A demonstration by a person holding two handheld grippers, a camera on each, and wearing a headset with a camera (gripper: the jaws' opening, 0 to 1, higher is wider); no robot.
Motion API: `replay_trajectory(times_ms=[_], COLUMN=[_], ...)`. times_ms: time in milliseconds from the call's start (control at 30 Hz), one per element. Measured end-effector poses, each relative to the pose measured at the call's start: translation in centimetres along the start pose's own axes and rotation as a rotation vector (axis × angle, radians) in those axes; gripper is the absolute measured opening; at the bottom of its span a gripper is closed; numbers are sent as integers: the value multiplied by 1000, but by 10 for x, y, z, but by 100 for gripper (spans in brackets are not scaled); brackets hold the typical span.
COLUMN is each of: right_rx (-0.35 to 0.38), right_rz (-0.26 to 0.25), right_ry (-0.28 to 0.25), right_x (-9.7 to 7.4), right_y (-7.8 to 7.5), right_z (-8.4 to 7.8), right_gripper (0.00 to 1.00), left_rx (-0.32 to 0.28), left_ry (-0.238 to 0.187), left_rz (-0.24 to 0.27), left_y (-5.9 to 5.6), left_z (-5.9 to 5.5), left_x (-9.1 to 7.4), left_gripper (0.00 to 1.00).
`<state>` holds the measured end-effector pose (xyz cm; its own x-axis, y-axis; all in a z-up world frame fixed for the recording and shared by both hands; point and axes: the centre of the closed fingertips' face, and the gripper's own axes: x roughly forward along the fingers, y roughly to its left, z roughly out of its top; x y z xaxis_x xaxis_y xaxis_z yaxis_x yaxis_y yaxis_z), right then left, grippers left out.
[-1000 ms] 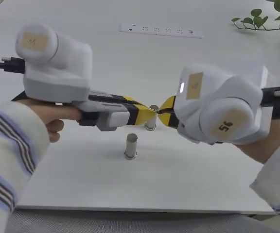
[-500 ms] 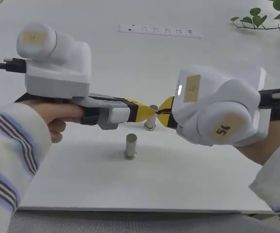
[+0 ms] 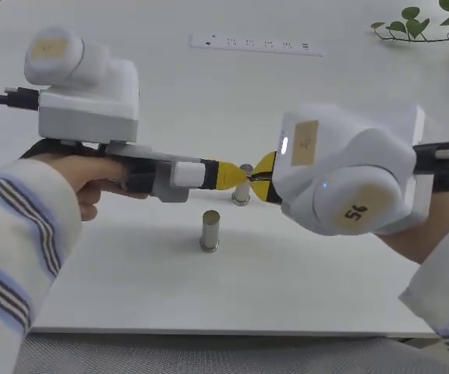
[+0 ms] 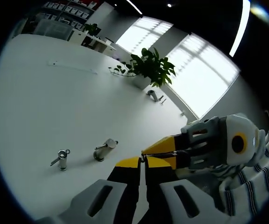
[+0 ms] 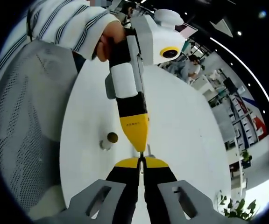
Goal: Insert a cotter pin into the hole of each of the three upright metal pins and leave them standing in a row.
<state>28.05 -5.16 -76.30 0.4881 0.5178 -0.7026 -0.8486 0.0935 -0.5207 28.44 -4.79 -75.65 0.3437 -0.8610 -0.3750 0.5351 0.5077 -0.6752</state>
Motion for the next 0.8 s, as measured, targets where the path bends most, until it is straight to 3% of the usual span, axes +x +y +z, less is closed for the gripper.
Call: replay_trajectory(times_ms=[133, 400, 600, 800], right_rx=[4, 9, 29, 30], right_rz=[-6, 9, 11, 50], right_ry=[-1, -10, -30, -55], right_x=[-1, -1, -2, -1], right_y=[-3, 1, -1, 1], right_z=[0, 0, 3, 6], right_gripper=[2, 2, 3, 4], left_rx=[11, 55, 74, 92], left_ry=[-22, 3, -4, 2], left_rz=[0, 3, -3, -7], left_y=[-1, -2, -4, -5], left_z=[2, -1, 1, 0], left_x=[0, 0, -3, -6], left_gripper=[1, 0, 0, 0])
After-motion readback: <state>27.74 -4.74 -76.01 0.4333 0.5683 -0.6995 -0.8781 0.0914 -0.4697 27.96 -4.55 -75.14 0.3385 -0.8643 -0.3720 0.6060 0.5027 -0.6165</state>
